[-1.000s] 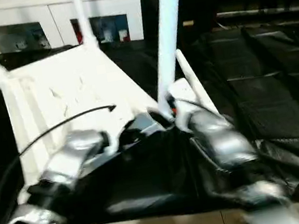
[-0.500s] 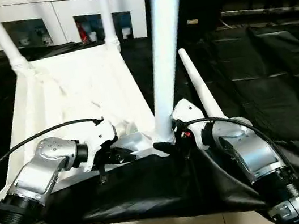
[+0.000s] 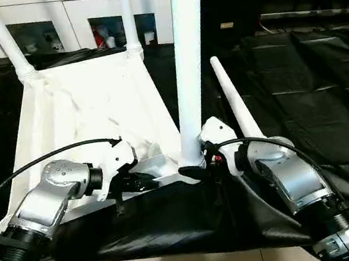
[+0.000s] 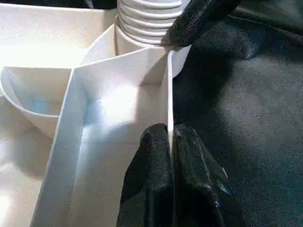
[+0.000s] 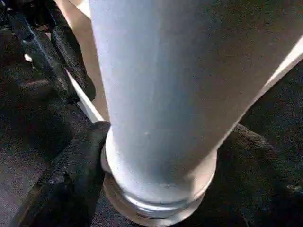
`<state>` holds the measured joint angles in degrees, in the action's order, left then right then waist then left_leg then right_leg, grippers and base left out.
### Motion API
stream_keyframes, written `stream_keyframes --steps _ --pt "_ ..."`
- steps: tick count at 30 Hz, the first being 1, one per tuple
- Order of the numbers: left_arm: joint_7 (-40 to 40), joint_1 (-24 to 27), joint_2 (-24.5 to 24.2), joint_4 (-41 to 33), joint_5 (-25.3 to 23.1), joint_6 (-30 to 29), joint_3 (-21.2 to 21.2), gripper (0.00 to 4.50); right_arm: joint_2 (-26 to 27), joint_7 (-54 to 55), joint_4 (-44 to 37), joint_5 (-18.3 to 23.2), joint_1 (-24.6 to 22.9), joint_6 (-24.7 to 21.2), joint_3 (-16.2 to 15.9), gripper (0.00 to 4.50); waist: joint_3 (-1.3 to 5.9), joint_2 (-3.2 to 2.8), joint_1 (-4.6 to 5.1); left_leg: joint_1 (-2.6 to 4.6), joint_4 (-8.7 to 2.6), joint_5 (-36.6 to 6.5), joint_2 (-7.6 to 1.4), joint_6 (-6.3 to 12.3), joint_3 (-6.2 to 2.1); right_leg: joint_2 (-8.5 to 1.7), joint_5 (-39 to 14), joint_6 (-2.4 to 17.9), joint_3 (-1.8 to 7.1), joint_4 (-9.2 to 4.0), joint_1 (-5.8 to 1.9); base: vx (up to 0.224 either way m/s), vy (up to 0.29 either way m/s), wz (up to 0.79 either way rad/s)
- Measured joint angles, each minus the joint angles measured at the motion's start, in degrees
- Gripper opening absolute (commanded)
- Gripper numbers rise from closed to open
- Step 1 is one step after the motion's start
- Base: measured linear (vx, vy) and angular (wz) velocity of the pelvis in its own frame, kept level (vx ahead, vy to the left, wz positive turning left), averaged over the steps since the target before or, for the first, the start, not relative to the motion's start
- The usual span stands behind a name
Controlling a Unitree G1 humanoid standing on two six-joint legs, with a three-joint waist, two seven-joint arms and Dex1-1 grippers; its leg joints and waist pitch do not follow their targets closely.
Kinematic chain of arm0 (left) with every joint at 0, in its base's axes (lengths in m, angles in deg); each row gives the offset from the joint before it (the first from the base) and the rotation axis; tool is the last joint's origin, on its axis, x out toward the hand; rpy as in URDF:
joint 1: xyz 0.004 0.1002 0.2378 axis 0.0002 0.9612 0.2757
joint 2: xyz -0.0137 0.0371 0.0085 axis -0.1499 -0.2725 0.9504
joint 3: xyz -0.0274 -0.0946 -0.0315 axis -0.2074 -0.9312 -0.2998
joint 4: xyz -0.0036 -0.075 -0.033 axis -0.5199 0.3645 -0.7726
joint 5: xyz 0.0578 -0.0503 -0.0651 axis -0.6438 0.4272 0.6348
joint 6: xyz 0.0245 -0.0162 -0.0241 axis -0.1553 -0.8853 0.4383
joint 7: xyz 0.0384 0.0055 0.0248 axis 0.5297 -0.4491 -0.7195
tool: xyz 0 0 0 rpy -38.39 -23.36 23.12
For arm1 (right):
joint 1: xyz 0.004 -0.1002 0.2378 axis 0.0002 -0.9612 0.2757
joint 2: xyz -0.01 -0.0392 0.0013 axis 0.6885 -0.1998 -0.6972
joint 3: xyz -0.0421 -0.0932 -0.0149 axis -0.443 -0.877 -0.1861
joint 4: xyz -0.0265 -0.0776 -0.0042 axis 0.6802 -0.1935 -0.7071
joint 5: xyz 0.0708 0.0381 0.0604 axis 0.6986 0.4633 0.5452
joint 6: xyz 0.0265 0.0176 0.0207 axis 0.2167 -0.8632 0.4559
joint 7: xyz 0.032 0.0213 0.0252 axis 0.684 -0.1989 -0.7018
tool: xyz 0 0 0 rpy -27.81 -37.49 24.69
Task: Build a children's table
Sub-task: Rotate leg to tighten
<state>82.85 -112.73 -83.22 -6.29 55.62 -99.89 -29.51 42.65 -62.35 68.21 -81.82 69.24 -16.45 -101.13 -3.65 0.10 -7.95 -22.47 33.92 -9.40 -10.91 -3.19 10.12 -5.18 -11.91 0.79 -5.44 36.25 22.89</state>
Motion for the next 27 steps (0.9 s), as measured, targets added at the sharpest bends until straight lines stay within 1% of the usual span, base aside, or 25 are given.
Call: stream_keyframes --steps 1,3,6,8,11,12,13,14,15,16,19,21,24,27 --pt "-0.08 0.0 0.0 0.0 0.0 0.02 -0.07 0.0 0.25 -0.06 0.0 0.02 0.0 0.0 0.0 3.29 0.0 0.0 0.01 0.01 0.0 0.0 0.0 0.0 0.0 0.0 0.0 0.0 0.0 0.01 0.0 0.0 0.0 0.0" --pt "-0.3 -0.01 0.06 0.01 -0.02 0.02 -0.08 0.0 0.45 0.18 0.03 0.02 0.0 0.0 0.02 3.05 0.0 0.0 0.0 0.02 0.0 0.01 0.0 0.0 0.0 0.0 0.0 0.0 0.0 0.02 0.0 0.0 0.0 0.0" --pt "-2.67 -0.3 1.02 0.83 -0.74 0.01 -0.28 0.0 2.47 3.24 1.17 0.01 0.01 -0.72 1.09 2.85 0.01 0.02 0.03 0.07 0.02 0.02 -0.01 0.01 0.0 0.0 0.02 0.01 0.0 0.06 -0.02 0.0 0.0 0.0" --pt "-6.61 -1.5 2.98 3.12 -1.81 -0.2 -0.7 0.0 6.22 9.07 4.27 0.01 0.65 -1.03 3.43 2.74 0.04 0.0 0.39 0.17 0.04 0.05 -0.01 -0.01 0.02 0.0 0.08 0.02 0.03 0.09 -0.07 0.0 0.0 0.0" --pt "-14.99 -4.32 7.49 7.51 -3.59 -1.61 -1.75 0.0 12.63 21.62 10.59 -0.64 3.99 -1.13 7.33 2.73 0.05 0.01 1.51 0.19 0.04 0.18 0.0 -0.03 0.04 0.0 0.26 0.03 0.05 0.09 -0.07 0.0 0.0 0.0" --pt "-17.22 -4.97 8.78 8.5 -3.89 -2.17 -1.88 0.0 14.28 24.83 12.21 -0.67 4.88 -1.12 8.27 2.73 0.05 0.01 1.64 0.22 0.04 0.18 0.0 -0.04 0.05 0.0 0.27 0.03 0.05 0.08 -0.08 0.0 0.0 0.0" --pt "-20.48 -6.05 10.9 10.18 -4.33 -3.34 -2.48 0.0 16.71 29.74 14.75 -0.78 6.39 -0.84 9.69 2.72 0.05 0.0 1.73 0.26 0.04 0.18 0.0 -0.04 0.06 0.0 0.28 0.03 0.06 0.08 -0.11 0.0 0.0 0.0" --pt "-22.94 -6.88 12.58 11.5 -4.41 -4.11 -3.05 0.0 18.06 33.32 16.72 -0.95 7.7 -0.53 10.6 2.72 0.06 0.0 1.78 0.27 0.04 0.19 0.0 -0.04 0.06 0.0 0.29 0.04 0.07 0.08 -0.12 0.0 0.0 0.0" --pt "-23.98 -7.16 13.2 11.98 -4.45 -4.35 -3.21 0.0 18.63 34.71 17.52 -1.04 8.18 -0.37 10.92 2.72 0.06 0.0 1.77 0.27 0.04 0.19 0.0 -0.04 0.07 0.0 0.29 0.04 0.07 0.07 -0.13 0.0 0.0 0.0" --pt "-27.89 -8.56 15.66 14.17 -4.85 -5.07 -3.65 0.0 20.99 40.34 21.17 -1.28 10.48 0.74 12.32 2.72 0.1 0.02 1.77 0.29 0.03 0.19 0.0 -0.05 0.06 0.0 0.29 0.03 0.07 0.02 -0.18 0.0 0.0 0.0" --pt "-30.87 -9.71 17.59 16.07 -5.25 -5.47 -3.95 0.0 22.7 44.75 24.64 -1.63 12.41 2.32 13.63 2.72 0.18 0.12 1.64 0.29 -0.06 0.16 0.01 -0.03 0.07 0.0 0.29 0.03 0.06 -0.1 -0.23 0.0 0.0 0.0" --pt "-31.5 -10.04 17.93 16.68 -5.34 -5.44 -4.09 0.0 22.94 45.22 26.17 -1.87 13.23 3.26 13.91 3.42 0.21 0.16 1.66 0.29 -0.05 0.17 0.01 -0.02 0.07 0.0 0.29 0.03 0.06 -0.11 -0.24 0.0 0.0 0.0" --pt "-31.57 -10.22 17.98 17.32 -5.37 -5.27 -4.55 0.0 24.19 45.11 27.28 -1.49 13.6 4.74 15.04 3.48 0.22 0.14 1.88 0.34 -0.05 0.17 0.01 -0.02 0.07 0.0 0.32 0.01 0.06 -0.11 -0.26 0.0 0.0 0.0" --pt "-31.17 -10.3 17.71 17.75 -5.39 -4.68 -4.62 0.0 24.28 44.41 28.12 -1.37 13.95 5.64 15.18 3.85 0.22 0.14 2.07 0.4 -0.05 0.18 0.01 -0.02 0.07 0.0 0.33 0.01 0.06 -0.11 -0.31 0.0 0.0 0.0"
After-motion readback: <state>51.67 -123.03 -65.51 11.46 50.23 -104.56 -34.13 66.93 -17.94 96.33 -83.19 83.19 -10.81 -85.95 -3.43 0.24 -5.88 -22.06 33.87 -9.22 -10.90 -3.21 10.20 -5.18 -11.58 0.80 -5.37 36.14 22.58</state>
